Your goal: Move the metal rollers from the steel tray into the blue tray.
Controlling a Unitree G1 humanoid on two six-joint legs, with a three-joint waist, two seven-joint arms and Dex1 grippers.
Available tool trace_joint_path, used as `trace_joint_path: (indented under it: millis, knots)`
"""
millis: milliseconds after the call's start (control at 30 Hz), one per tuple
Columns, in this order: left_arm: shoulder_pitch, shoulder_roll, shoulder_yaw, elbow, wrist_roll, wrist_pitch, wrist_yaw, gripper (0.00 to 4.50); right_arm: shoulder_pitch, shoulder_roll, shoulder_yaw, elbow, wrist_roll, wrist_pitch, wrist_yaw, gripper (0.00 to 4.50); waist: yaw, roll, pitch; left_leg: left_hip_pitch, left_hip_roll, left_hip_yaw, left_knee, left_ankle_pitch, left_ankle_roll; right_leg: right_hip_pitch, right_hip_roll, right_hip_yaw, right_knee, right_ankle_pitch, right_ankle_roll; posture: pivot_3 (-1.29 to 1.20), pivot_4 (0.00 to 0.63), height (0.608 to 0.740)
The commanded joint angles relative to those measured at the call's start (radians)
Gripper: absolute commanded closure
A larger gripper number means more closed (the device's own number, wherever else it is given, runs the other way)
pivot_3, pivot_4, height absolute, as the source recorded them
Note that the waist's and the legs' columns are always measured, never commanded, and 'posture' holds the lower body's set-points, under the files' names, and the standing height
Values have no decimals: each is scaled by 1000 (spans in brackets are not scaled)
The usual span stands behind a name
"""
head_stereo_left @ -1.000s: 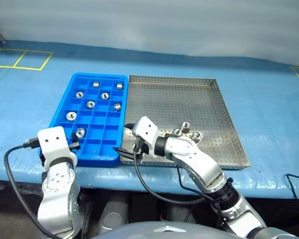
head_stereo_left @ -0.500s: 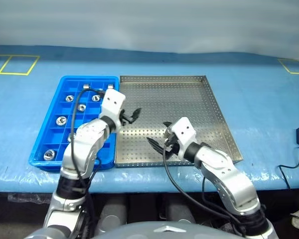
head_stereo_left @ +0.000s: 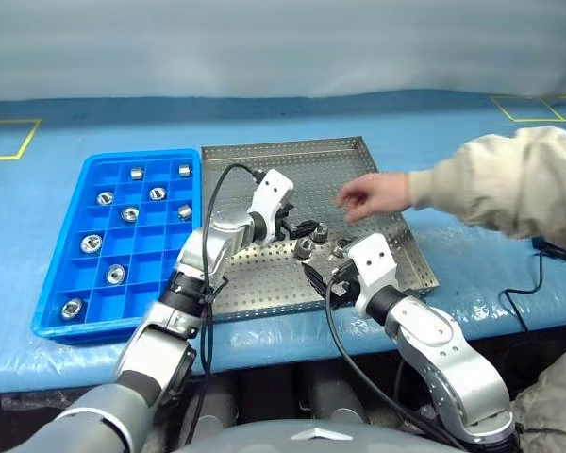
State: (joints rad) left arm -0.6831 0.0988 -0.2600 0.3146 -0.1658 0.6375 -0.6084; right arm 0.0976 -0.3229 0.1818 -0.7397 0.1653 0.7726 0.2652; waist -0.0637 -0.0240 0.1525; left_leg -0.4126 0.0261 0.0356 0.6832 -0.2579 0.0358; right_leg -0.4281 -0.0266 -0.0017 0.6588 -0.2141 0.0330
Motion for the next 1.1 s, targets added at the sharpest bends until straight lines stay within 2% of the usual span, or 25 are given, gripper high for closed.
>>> trace_joint_path:
  millis: [33,967,1100]
  knots:
    - [-38,-14,-20,34,20,-55,-27,519,-5,6,-10,-45,-2,-14,-12,0,-5,0,0,0,0,0,0,0,0,0,0,0,0,0,0,-194,150,740]
    - [-20,1,-10,5,44,-69,-34,519,-43,3,7,-18,-2,-17,0,0,-5,0,0,0,0,1,0,0,0,-1,0,1,0,3,4,-156,150,740]
    - [-34,-36,35,33,41,-216,14,519,-47,4,8,-15,-3,-18,-2,0,-3,0,0,0,0,1,0,0,0,-1,0,1,0,3,4,-155,150,740]
